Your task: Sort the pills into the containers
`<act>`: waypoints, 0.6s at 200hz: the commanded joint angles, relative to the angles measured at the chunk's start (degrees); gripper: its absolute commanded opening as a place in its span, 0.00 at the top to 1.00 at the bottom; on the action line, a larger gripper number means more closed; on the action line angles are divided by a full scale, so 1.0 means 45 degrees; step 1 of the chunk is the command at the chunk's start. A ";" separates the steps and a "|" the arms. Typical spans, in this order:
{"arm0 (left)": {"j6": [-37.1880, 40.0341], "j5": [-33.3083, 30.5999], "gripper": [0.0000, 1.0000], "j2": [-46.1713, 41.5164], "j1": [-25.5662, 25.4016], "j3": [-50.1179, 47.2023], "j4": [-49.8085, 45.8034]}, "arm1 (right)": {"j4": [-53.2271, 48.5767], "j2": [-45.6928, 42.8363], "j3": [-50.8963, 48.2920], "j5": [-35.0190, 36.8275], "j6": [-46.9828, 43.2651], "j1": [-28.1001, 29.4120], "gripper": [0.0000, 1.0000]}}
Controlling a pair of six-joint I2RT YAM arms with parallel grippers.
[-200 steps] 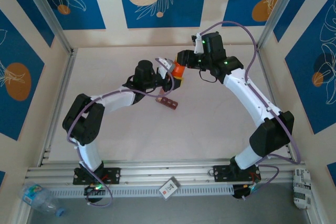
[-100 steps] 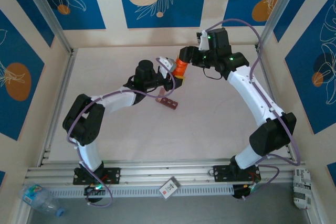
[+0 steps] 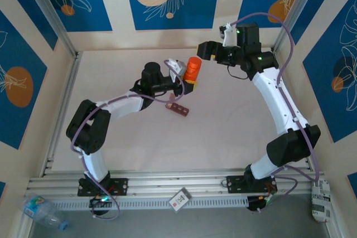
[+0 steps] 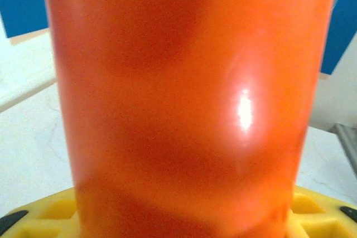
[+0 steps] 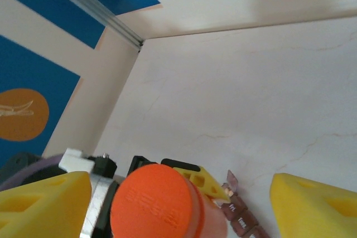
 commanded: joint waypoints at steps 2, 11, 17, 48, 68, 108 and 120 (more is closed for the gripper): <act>-0.0762 0.1902 1.00 -0.0223 0.0358 0.0749 0.0664 | -0.0133 -0.0330 -0.0207 -0.1862 -0.2395 -0.0152 0.14; -0.0956 0.2265 1.00 -0.0147 0.0417 0.0860 0.0659 | -0.0357 -0.0247 -0.0088 -0.2363 -0.2987 -0.0155 0.13; -0.1049 0.2412 1.00 -0.0097 0.0437 0.0910 0.0636 | -0.0566 -0.0180 0.0029 -0.2550 -0.3246 -0.0142 0.13; -0.1316 0.2973 1.00 0.0071 0.0503 0.1122 0.0479 | -0.1588 0.0407 0.0785 -0.2957 -0.4114 0.0041 0.12; -0.1391 0.3047 1.00 0.0114 0.0496 0.1165 0.0445 | -0.1683 0.0588 0.0885 -0.2965 -0.4217 0.0219 0.12; -0.1506 0.3182 1.00 0.0190 0.0506 0.1206 0.0449 | -0.1664 0.0842 0.0985 -0.2840 -0.4144 0.0439 0.13; -0.1554 0.3181 1.00 0.0206 0.0500 0.1216 0.0469 | -0.1646 0.0881 0.1048 -0.2811 -0.4107 0.0476 0.14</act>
